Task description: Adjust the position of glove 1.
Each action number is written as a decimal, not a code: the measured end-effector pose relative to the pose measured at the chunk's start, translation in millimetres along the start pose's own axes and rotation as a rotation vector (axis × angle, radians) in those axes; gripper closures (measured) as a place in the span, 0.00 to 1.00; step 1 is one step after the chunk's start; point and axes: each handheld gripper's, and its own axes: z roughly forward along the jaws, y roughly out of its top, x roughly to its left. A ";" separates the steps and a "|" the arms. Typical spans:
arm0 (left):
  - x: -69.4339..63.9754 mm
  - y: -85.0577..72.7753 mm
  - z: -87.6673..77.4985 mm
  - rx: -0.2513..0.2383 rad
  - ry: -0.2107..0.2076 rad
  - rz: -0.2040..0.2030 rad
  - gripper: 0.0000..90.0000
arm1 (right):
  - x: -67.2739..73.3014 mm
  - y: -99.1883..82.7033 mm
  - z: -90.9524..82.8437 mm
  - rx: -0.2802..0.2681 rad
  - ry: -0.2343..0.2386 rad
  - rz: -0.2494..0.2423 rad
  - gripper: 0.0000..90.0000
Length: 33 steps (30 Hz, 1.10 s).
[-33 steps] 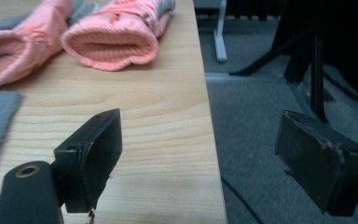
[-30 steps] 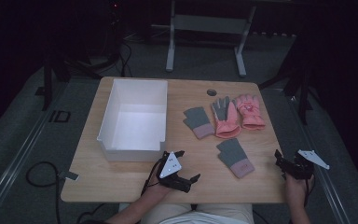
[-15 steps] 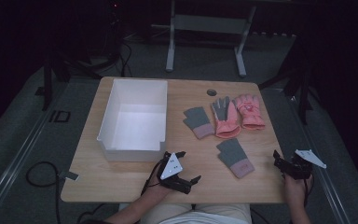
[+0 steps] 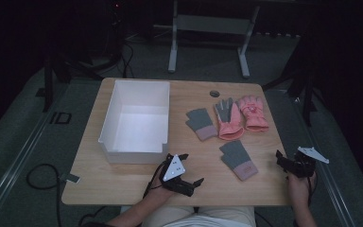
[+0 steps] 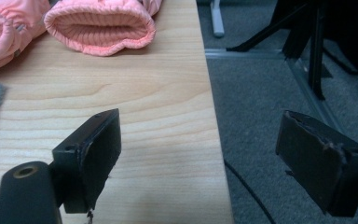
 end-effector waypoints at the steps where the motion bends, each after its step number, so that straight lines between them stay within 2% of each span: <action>1: 0.0 0.1 0.2 0.003 0.000 0.001 0.00 | 0.2 0.8 -0.1 0.006 0.004 0.005 0.15; 5: -0.3 -0.1 -0.2 -0.002 -0.006 0.006 0.00 | 3.4 5.9 -2.7 0.010 0.022 0.019 0.15; 13: 0.4 -0.2 -0.3 -0.004 -0.004 -0.003 0.00 | 17.3 29.0 -12.9 -0.016 0.047 -0.037 0.16; 17: 0.3 -0.3 -0.5 -0.006 -0.005 -0.002 0.00 | 21.3 42.4 -13.8 0.034 0.118 -0.016 0.17; 18: -0.1 -0.2 -0.3 -0.004 -0.002 0.001 0.00 | 21.3 44.8 -12.7 0.052 0.137 0.007 0.17; 19: -0.1 -0.2 -0.3 -0.004 -0.002 0.001 0.00 | 21.3 44.8 -12.7 0.052 0.137 0.007 0.17; 20: -0.4 -0.2 -0.4 -0.005 -0.002 0.004 0.00 | 22.9 50.0 -11.6 0.076 0.173 0.047 0.16; 21: -0.4 -0.3 -0.6 -0.006 -0.002 0.004 0.00 | 24.5 52.2 -12.6 0.062 0.180 0.047 0.16; 23: -0.1 -0.2 -0.5 -0.005 -0.003 0.001 0.00 | 30.4 57.1 -15.0 0.037 0.169 0.002 0.15; 25: 0.0 -0.2 -0.4 -0.004 -0.003 0.000 0.00 | 32.9 59.8 -15.8 0.034 0.173 -0.011 0.15; 26: -0.1 -0.3 -0.6 -0.007 -0.002 0.001 0.00 | 37.6 65.6 -17.0 0.036 0.196 -0.028 0.15; 31: -1.1 -0.3 -0.5 -0.005 0.003 0.008 0.00 | 46.7 77.9 -18.5 0.029 0.213 -0.074 0.18; 33: -1.0 -0.3 -0.8 -0.009 0.000 0.007 0.00 | 51.0 84.6 -19.2 0.031 0.228 -0.082 0.23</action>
